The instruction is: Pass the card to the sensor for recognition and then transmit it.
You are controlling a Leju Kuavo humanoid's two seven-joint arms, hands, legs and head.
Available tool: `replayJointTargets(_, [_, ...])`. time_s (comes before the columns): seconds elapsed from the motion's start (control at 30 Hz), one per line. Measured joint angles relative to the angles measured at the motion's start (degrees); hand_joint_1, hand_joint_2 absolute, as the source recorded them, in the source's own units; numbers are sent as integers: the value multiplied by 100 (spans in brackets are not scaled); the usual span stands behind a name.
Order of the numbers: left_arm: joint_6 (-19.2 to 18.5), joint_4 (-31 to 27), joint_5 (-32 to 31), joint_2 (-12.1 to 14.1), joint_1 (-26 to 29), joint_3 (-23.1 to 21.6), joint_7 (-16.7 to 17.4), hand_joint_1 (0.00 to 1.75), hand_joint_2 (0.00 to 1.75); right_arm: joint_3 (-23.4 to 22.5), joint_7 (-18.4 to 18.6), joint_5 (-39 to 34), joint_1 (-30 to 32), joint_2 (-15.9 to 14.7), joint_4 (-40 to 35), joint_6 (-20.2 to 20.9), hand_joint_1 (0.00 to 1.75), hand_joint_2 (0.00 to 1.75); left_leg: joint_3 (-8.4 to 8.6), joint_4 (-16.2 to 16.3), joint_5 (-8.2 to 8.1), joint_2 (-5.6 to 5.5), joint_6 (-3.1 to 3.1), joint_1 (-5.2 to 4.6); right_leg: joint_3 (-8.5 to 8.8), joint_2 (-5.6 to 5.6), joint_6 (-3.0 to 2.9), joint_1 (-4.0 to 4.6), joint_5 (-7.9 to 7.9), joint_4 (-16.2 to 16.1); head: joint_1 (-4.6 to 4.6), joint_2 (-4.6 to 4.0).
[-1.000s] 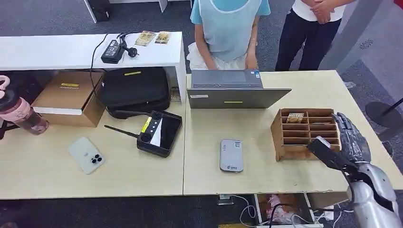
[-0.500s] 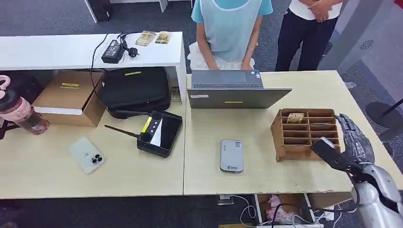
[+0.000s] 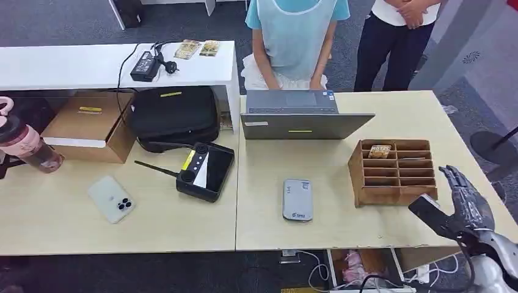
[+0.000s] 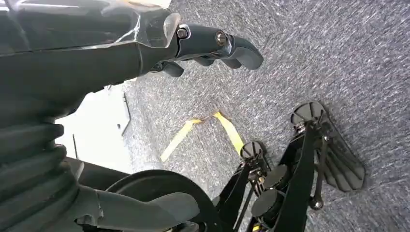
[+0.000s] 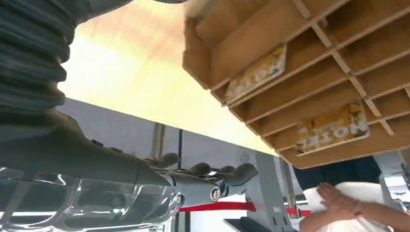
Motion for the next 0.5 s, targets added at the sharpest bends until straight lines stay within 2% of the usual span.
replayJointTargets(0.17, [-13,0,26,-28,-18,0,-15,0,175,-31,52,61,177,0,-179,52,0,175,1,0,0,2,0,0,0,2,0,0,0,0,0,0])
replayJointTargets(0.5, [-72,0,68,-68,-36,0,-48,0,175,-15,55,245,111,4,-186,57,0,175,1,0,1,1,0,0,2,1,-1,0,1,1,0,0])
